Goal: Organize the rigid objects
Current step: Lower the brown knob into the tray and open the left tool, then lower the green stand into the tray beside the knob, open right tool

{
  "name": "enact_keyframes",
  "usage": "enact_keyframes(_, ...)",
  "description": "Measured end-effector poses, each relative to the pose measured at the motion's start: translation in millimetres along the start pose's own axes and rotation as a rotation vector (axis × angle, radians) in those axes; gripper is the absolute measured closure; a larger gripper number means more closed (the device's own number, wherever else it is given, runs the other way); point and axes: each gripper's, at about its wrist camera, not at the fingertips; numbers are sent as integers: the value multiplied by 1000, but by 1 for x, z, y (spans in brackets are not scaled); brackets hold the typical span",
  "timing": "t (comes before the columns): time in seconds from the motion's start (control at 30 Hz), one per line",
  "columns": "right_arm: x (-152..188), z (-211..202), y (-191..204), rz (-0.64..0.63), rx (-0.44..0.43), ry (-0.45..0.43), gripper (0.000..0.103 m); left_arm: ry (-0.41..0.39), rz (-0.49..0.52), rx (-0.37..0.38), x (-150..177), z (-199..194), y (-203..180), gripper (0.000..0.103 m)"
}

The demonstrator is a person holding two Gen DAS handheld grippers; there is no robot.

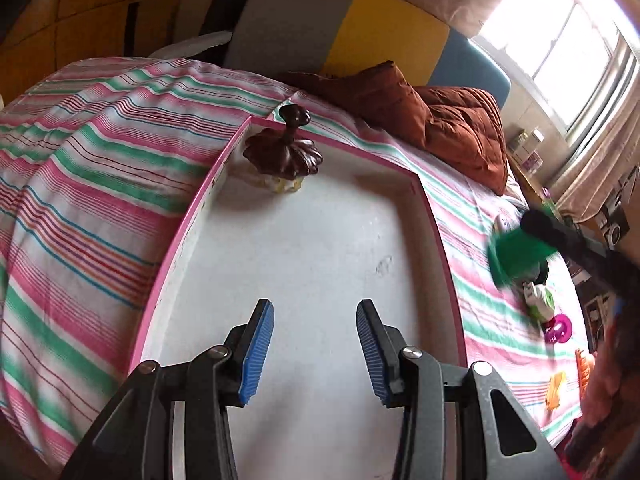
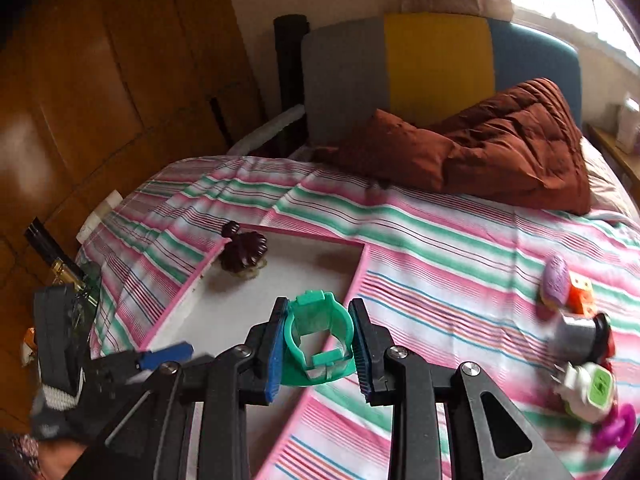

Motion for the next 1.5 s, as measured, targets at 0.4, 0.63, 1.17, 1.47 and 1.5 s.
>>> enact_keyframes(0.4, -43, 89, 36, -155, -49, 123, 73, 14, -22, 4, 11, -13, 15, 60)
enact_keyframes(0.63, -55, 126, 40, -228, -29, 156, 73, 24, -43, 9, 10, -12, 22, 60)
enact_keyframes(1.17, -26, 64, 5, -9, 13, 71, 50, 41, -11, 41, 25, -10, 4, 60)
enact_keyframes(1.47, 11, 24, 10, 45, 31, 73, 44, 40, 1, 84, 32, -20, -5, 60)
enact_keyframes(1.5, 16, 19, 10, 58, 30, 71, 44, 38, 5, 84, 34, -21, -6, 60)
Point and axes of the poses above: each gripper's, at about its wrist camera, not at the fingertips, and z roughly the way its jaws point, y to its left, x to its underside, and after that the axes turned 14 degrees about -z, right-handed
